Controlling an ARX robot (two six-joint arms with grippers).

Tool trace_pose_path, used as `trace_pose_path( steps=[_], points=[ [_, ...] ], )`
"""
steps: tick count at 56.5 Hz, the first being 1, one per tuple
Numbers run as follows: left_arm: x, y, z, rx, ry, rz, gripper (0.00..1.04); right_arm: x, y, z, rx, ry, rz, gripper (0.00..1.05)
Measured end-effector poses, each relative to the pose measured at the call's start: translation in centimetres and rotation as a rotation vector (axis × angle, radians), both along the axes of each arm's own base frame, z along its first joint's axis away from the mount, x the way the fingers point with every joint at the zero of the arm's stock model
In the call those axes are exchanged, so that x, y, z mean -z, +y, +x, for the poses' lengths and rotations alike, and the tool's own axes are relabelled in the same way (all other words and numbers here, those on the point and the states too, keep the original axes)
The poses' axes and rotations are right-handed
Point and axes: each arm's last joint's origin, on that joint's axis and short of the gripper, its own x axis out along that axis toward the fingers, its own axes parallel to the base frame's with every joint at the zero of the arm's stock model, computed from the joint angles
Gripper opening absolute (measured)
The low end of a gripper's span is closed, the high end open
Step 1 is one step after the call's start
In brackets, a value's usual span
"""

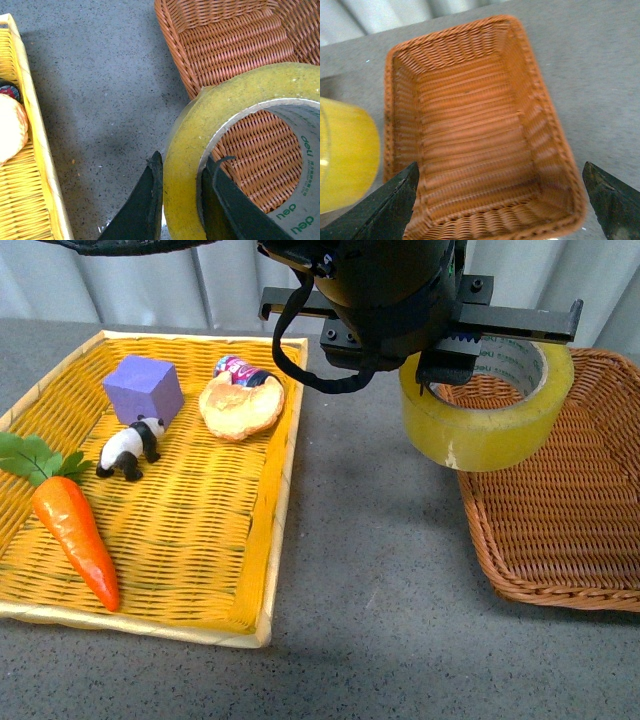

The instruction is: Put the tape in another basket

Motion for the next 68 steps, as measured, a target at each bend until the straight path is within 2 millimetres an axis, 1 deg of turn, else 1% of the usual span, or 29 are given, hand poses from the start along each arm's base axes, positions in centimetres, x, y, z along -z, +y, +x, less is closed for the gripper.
trace_pose_path(
  steps=[3, 6, 14, 20, 25, 33, 38, 51, 68],
  points=[
    [0.0, 0.0, 0.0, 0.000, 0.000, 0.000, 0.17, 0.0, 0.2, 1.2, -0.051, 0.028, 0.032, 0.96],
    [0.0, 0.0, 0.0, -0.002, 0.000, 0.001, 0.17, -0.3, 0.5, 2.8, -0.106, 0.058, 0.076, 0.96],
    [0.0, 0.0, 0.0, 0.000, 0.000, 0.000, 0.17, -1.3, 1.2, 5.7, -0.200, 0.108, 0.181, 0.96],
    [0.0, 0.0, 0.0, 0.001, 0.000, -0.001, 0.17, -1.8, 1.6, 7.3, -0.247, 0.137, 0.218, 0.96],
    [0.0, 0.0, 0.0, 0.000, 0.000, 0.000, 0.17, -1.8, 2.0, 8.5, -0.281, 0.174, 0.243, 0.96],
    [0.0, 0.0, 0.0, -0.001, -0.001, 0.000, 0.17, -0.8, 3.0, 10.0, -0.327, 0.233, 0.274, 0.96],
    [0.0, 0.0, 0.0, -0.001, -0.001, 0.000, 0.17, -0.1, 3.4, 10.7, -0.338, 0.261, 0.289, 0.96],
    [0.0, 0.0, 0.0, 0.000, -0.002, 0.001, 0.17, 1.3, 4.4, 11.4, -0.361, 0.323, 0.345, 0.96],
    [0.0, 0.0, 0.0, -0.001, -0.001, 0.000, 0.17, 3.0, 4.6, 12.4, -0.342, 0.386, 0.357, 0.96]
  ],
)
